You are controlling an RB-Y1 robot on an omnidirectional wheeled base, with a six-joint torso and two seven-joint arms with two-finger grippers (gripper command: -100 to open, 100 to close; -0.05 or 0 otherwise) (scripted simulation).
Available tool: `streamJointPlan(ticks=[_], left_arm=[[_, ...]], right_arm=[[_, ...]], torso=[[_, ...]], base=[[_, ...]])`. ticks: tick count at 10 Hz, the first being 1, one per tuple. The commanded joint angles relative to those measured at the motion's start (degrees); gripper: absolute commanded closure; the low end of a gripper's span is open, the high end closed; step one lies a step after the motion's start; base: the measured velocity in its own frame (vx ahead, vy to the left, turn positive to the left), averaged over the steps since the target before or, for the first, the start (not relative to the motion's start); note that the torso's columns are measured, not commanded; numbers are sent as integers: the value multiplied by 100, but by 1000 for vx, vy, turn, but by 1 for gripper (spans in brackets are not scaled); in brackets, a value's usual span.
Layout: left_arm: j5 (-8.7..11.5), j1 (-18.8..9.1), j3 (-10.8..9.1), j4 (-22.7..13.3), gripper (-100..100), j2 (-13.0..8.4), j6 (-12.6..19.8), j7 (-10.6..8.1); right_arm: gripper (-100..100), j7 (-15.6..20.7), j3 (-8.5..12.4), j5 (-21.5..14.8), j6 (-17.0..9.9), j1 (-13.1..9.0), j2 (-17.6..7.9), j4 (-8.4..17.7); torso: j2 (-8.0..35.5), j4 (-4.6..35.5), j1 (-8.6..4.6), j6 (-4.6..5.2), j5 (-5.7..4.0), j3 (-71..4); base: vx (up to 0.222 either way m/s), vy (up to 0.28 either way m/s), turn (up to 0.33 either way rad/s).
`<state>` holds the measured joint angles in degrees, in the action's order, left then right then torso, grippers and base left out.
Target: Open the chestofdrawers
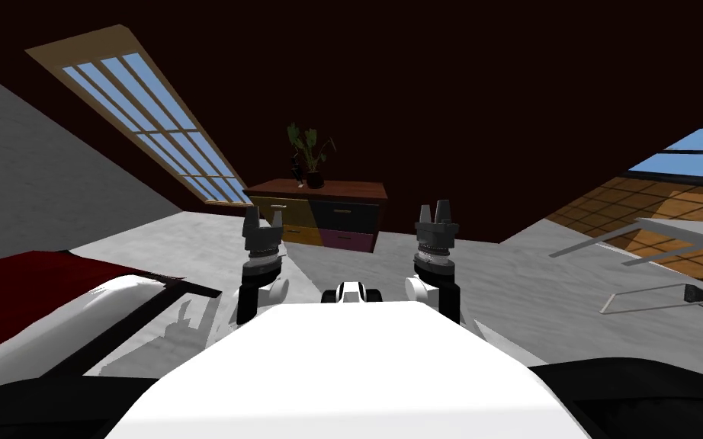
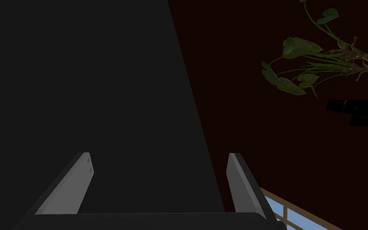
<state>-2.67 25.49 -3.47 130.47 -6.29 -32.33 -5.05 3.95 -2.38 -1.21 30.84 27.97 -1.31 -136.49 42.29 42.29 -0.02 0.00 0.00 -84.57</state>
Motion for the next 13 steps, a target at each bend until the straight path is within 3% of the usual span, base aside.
streamJointPlan(ticks=[1, 6, 13], left_arm=[[-58, -37, -42, -290, -100, -172, -3, -21], [-201, -122, -130, -1046, -100, -340, -82, -56], [-370, -223, -235, -1948, -100, -342, -176, -97]], right_arm=[[0, 0, 0, 0, 0, 0, 0, 0], [0, 0, 0, 0, 0, 1, 0, 0], [0, 0, 0, 0, 0, 1, 0, 0]], torso=[[-3, 0, -1, 0, -1, -1], [-7, -2, 4, 0, 1, -5], [-13, -3, 6, 0, 1, -8]], base=[[83, -7, -83], [104, -2, -85], [101, -3, -82]])
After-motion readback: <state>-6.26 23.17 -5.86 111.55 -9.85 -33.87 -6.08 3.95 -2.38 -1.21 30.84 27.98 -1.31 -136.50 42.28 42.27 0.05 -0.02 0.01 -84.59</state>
